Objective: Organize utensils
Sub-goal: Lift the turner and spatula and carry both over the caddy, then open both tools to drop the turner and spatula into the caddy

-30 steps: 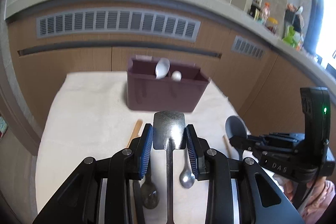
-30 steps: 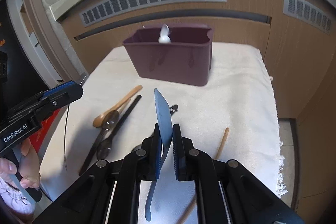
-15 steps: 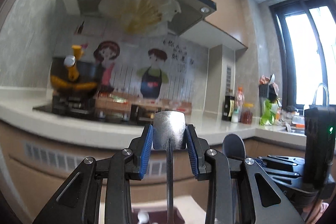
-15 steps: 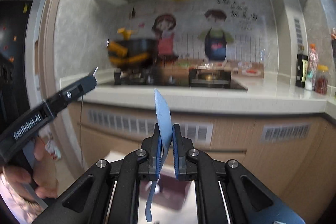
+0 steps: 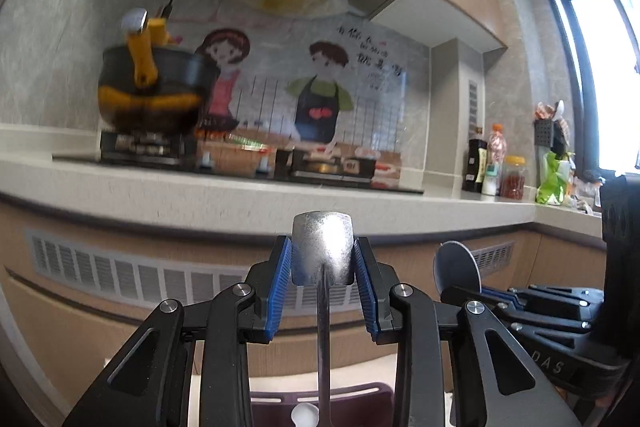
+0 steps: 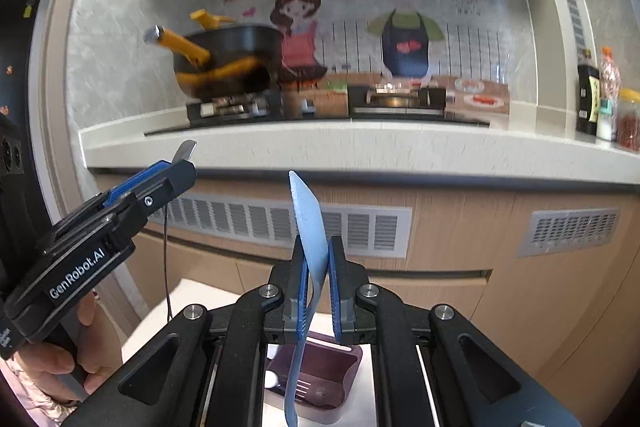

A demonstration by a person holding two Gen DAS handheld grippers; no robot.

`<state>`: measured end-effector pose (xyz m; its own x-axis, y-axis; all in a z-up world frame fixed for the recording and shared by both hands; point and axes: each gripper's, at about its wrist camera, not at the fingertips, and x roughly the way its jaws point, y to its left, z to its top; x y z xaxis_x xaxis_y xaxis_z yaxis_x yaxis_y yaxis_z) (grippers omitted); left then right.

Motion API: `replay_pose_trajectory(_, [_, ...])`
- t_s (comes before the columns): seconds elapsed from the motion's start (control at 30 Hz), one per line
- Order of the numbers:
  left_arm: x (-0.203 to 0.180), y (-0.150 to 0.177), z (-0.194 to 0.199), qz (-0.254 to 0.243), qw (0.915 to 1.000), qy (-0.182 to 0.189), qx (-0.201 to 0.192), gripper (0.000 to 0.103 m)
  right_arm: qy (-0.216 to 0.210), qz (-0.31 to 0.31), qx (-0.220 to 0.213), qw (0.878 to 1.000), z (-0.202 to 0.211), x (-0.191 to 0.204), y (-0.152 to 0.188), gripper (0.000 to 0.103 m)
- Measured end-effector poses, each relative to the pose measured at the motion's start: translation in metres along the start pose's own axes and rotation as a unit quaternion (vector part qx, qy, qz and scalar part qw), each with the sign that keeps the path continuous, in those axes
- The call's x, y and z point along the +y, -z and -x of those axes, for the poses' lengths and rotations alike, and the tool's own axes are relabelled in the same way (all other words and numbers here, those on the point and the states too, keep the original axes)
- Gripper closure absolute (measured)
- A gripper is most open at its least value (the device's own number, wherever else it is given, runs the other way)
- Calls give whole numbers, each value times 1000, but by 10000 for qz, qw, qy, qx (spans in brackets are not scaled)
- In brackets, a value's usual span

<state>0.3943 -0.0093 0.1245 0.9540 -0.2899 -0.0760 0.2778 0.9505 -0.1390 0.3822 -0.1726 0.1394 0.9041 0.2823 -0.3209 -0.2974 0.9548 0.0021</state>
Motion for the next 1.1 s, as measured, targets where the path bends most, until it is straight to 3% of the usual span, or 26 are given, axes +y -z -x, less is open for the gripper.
replay_pose_trajectory(0.5, [46, 69, -58, 389, 9966, -265, 678, 70, 74, -44, 461, 9989, -84, -5, 46, 95])
replay_pose_trajectory(0.87, [45, 132, -54, 413, 9835, -317, 1734, 70, -50, 55, 1092, 9940, -96, -6, 97, 94])
replay_pose_trajectory(1.0, [43, 144, -50, 442, 9751, -385, 2138, 69, -120, 155, 1336, 9908, -94, -1, 112, 89])
replay_pose_trajectory(1.1, [41, 143, -40, 494, 9721, -393, 2259, 67, -155, 233, 1522, 9880, -87, 2, 119, 75])
